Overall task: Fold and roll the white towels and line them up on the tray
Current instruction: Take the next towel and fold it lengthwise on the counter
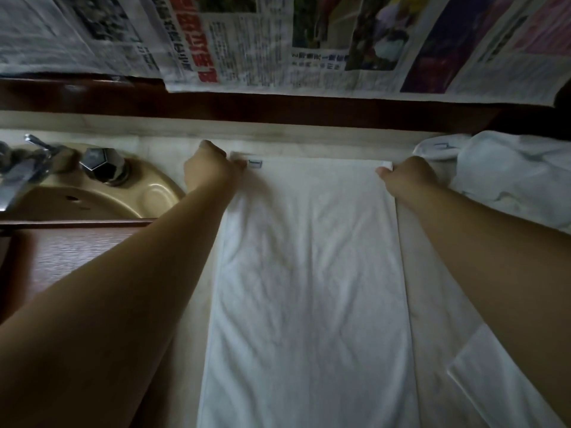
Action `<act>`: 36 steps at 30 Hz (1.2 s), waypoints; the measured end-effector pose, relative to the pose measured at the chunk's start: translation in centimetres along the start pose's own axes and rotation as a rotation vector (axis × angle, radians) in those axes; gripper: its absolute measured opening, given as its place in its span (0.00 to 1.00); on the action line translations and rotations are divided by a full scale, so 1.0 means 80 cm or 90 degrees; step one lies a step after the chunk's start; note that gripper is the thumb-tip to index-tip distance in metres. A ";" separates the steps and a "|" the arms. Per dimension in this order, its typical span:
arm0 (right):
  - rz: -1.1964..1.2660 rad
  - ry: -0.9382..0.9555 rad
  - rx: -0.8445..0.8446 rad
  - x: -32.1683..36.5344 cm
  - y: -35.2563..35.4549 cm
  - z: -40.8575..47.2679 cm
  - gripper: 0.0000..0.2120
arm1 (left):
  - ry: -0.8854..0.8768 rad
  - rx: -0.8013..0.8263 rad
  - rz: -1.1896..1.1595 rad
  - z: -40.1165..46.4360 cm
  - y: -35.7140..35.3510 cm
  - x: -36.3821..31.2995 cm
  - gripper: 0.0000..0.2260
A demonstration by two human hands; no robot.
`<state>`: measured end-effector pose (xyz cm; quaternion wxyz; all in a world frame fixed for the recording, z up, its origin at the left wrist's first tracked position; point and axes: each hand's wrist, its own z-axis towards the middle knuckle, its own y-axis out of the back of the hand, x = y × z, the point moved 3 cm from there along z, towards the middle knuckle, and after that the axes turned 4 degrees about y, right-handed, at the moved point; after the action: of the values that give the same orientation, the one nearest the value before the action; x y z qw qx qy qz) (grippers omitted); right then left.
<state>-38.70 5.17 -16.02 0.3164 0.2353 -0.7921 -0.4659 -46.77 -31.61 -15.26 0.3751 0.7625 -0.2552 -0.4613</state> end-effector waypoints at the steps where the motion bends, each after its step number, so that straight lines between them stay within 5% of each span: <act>1: -0.002 -0.004 0.000 0.002 0.000 -0.002 0.28 | 0.000 -0.008 -0.009 -0.003 -0.001 -0.002 0.18; 8: 0.047 0.079 0.062 -0.023 -0.003 -0.023 0.26 | -0.113 -0.024 -0.008 -0.175 -0.027 -0.021 0.27; 12: 0.045 0.111 0.063 -0.037 -0.006 -0.057 0.18 | -0.216 0.170 0.090 -0.342 -0.072 -0.017 0.23; 15: 0.056 0.147 0.050 -0.041 -0.005 -0.084 0.15 | -0.200 0.300 0.160 -0.420 -0.104 -0.012 0.26; 20: 0.195 0.199 0.024 -0.043 0.017 -0.106 0.14 | -0.158 0.304 0.243 -0.464 -0.130 -0.009 0.30; 23: 0.302 0.226 0.001 -0.032 0.037 -0.120 0.06 | -0.137 0.279 0.243 -0.469 -0.136 -0.009 0.22; 28: 0.358 0.216 -0.004 -0.026 0.045 -0.139 0.05 | -0.028 0.282 0.021 -0.475 -0.126 0.004 0.05; 36: 0.382 0.258 -0.006 0.028 0.025 -0.177 0.08 | 0.081 0.160 -0.194 -0.454 -0.051 0.077 0.11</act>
<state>-30.15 -3.76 -8.44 0.5909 0.0784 -0.7448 -0.2998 -11.35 -21.55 -11.04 0.2181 0.8607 -0.1683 -0.4282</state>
